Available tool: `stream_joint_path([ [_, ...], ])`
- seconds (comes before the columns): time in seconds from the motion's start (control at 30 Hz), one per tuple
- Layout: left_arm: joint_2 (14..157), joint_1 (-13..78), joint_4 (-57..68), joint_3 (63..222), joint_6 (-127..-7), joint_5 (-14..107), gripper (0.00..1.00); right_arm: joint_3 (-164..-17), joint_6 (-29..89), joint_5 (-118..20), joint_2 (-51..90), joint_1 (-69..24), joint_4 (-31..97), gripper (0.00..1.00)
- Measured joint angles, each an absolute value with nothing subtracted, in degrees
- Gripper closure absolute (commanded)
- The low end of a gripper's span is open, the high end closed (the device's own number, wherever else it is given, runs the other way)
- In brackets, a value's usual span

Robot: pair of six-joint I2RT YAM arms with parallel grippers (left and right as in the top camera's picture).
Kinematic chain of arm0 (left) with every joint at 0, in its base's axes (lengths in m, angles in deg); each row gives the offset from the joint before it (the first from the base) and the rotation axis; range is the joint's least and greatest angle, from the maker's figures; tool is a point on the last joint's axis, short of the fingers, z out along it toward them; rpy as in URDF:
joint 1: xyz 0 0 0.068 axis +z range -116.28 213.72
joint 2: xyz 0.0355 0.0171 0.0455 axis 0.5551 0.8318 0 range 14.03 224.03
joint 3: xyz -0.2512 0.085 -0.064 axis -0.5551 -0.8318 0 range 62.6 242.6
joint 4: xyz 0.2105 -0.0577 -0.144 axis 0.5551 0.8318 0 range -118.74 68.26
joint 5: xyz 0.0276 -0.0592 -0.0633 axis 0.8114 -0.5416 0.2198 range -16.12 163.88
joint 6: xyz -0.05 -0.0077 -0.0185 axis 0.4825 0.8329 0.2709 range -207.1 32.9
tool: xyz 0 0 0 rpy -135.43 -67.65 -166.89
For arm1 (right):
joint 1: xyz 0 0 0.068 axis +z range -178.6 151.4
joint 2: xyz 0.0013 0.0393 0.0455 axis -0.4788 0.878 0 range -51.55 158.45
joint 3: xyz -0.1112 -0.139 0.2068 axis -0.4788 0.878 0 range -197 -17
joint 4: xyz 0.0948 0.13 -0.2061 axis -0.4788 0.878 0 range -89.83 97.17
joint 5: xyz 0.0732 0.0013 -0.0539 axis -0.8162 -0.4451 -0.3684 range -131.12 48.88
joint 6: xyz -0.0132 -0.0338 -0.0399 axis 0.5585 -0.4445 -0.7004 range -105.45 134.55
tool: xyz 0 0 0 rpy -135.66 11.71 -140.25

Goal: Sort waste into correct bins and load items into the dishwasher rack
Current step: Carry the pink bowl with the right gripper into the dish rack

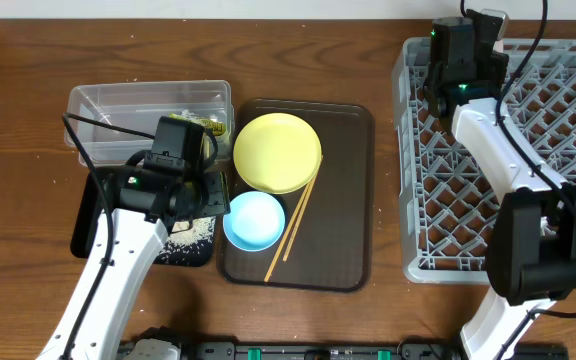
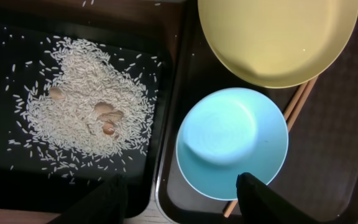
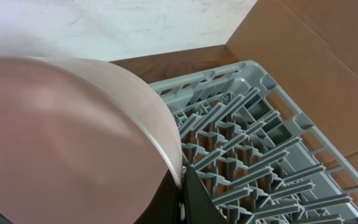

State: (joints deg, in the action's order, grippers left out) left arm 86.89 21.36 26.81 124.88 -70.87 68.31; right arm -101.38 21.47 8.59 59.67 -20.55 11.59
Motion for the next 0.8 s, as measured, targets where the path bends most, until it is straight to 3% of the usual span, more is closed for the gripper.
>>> stream_joint_path([
  [0.8,86.9,21.4,27.6,124.9,-70.9,68.3,0.41,-101.5,20.7,10.9,61.7,-15.9,20.3,0.99],
])
